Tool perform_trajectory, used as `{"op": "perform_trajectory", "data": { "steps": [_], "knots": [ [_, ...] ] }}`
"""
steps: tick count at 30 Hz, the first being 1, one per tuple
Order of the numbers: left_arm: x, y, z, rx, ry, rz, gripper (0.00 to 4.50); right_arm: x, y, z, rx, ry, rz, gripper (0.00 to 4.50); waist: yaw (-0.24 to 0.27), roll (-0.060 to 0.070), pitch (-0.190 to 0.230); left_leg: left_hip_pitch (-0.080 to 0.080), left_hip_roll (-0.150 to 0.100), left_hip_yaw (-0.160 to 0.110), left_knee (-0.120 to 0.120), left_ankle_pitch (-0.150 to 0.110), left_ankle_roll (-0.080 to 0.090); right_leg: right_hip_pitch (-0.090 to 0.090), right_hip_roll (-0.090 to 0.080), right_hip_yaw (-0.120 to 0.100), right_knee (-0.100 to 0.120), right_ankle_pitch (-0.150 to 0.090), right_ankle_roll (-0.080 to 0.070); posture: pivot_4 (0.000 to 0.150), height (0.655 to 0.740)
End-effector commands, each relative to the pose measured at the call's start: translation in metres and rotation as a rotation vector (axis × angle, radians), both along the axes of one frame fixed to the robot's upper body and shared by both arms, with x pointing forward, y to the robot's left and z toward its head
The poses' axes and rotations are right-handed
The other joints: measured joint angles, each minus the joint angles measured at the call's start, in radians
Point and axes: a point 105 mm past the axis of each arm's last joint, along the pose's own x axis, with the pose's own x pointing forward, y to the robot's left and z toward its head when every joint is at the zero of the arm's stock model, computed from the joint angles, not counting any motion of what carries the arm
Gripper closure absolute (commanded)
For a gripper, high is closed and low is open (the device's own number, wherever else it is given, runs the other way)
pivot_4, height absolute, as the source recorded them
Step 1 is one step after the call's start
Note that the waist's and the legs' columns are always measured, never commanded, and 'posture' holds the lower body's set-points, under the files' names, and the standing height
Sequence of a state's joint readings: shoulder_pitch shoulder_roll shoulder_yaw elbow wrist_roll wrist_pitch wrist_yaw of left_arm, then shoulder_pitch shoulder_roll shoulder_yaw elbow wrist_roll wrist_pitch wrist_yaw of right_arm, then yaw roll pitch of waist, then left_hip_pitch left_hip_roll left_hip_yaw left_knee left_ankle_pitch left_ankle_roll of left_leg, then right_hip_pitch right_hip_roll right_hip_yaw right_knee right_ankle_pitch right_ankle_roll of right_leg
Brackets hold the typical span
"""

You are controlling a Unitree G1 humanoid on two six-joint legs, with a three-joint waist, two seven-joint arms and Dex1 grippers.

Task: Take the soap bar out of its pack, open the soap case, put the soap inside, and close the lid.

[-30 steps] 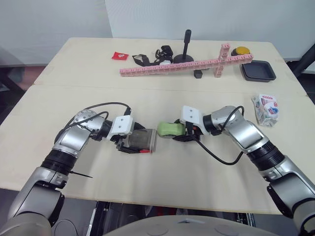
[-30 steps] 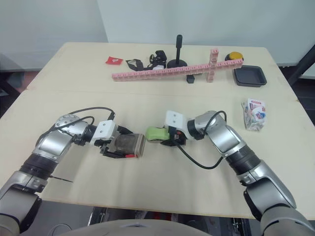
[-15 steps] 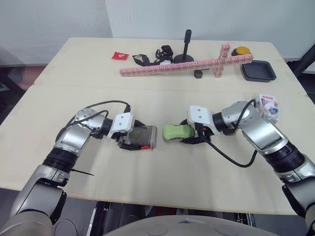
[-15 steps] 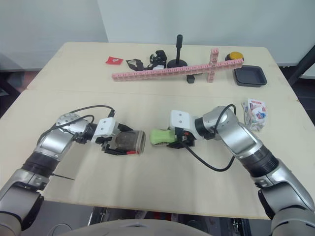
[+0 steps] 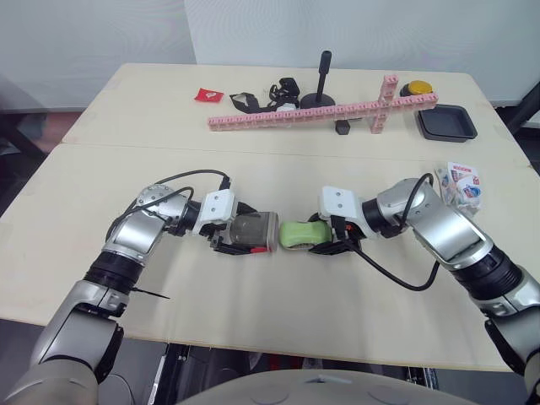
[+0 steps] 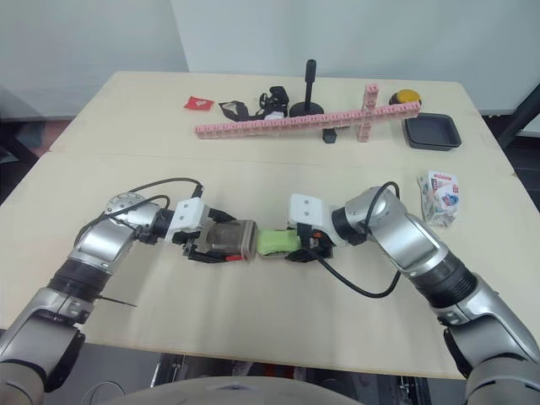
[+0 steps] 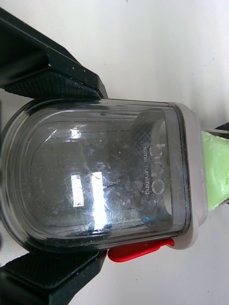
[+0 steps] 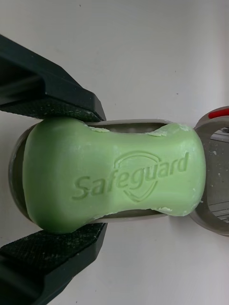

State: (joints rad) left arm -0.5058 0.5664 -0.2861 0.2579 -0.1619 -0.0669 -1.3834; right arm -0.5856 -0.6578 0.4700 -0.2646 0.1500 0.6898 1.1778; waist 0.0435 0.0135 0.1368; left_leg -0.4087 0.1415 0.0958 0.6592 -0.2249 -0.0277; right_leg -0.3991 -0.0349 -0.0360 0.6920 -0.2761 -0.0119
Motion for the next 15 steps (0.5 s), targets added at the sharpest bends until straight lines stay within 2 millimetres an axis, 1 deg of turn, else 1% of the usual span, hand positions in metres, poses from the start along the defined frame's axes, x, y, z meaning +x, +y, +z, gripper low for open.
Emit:
{"op": "perform_trajectory", "data": {
  "steps": [1,8,13,15],
  "knots": [
    [0.004,-0.003,0.014,-0.040,-0.055,0.003,1.02,0.000,0.010,0.010,0.009,-0.040,0.032,1.90,0.000,0.000,0.000,0.000,0.000,0.000,0.000,0.000,0.000,0.000,0.000,0.000,0.000,0.000,0.000,0.150,0.7330],
    [0.004,-0.008,0.013,-0.041,-0.069,-0.007,1.02,0.002,0.016,0.014,0.008,-0.047,0.038,1.90,0.005,0.000,0.000,0.000,0.000,0.000,0.000,0.000,0.000,0.000,0.000,0.000,0.000,0.000,0.000,0.150,0.7330],
    [0.005,-0.010,0.015,-0.047,-0.082,-0.009,1.02,0.005,0.018,0.014,-0.017,-0.058,0.047,1.90,0.007,0.000,0.000,0.000,0.000,0.000,0.000,0.000,0.000,0.000,0.000,0.000,0.000,0.001,0.001,0.150,0.7330],
    [0.005,-0.014,0.016,-0.060,-0.094,-0.012,1.02,0.008,0.021,0.015,-0.037,-0.072,0.035,1.90,0.007,0.000,0.000,0.000,0.000,0.000,0.000,0.000,0.000,0.000,0.000,0.000,0.000,0.001,0.001,0.150,0.7330]
  ]
}}
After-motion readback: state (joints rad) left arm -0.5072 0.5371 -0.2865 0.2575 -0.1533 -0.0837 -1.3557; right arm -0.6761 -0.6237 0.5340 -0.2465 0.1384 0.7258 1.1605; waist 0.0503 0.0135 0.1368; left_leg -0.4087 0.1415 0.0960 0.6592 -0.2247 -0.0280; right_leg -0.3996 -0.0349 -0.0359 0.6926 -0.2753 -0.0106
